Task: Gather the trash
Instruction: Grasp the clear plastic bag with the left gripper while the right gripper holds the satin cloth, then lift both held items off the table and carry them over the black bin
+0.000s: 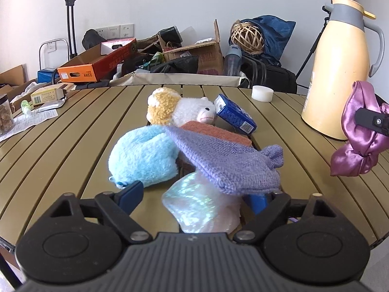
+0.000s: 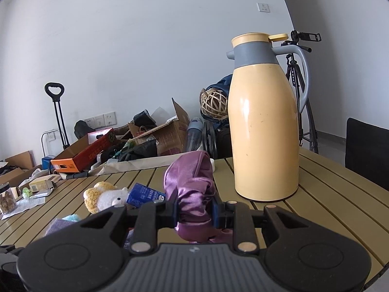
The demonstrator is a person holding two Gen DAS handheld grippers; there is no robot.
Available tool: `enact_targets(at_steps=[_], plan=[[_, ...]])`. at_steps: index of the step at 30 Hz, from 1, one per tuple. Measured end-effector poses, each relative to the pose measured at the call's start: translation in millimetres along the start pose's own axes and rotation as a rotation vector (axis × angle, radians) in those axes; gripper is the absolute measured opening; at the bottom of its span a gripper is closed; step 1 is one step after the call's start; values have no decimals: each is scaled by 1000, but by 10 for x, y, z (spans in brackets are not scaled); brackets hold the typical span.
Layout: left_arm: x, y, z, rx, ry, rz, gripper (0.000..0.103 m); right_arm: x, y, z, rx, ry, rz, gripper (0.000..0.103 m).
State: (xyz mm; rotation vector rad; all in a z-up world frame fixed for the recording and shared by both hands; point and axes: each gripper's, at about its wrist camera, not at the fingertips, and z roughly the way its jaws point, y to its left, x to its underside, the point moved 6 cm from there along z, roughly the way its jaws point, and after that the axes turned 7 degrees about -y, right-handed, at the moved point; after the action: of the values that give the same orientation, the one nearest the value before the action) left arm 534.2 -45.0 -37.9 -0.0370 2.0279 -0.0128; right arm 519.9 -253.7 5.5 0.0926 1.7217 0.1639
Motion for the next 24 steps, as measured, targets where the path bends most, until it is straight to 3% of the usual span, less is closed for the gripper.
enact_targets(at_steps=[4,8,24], plan=[[0,10,15,27,7,-16,52,5,-7,6,1,1,0,24],[2,34,-3,36,3,-23,47,7,-14,2,-3,1,0,24],[-78,249,-269,-8,-47,-10,47,13,90,-93,-34,-5,-18,24]])
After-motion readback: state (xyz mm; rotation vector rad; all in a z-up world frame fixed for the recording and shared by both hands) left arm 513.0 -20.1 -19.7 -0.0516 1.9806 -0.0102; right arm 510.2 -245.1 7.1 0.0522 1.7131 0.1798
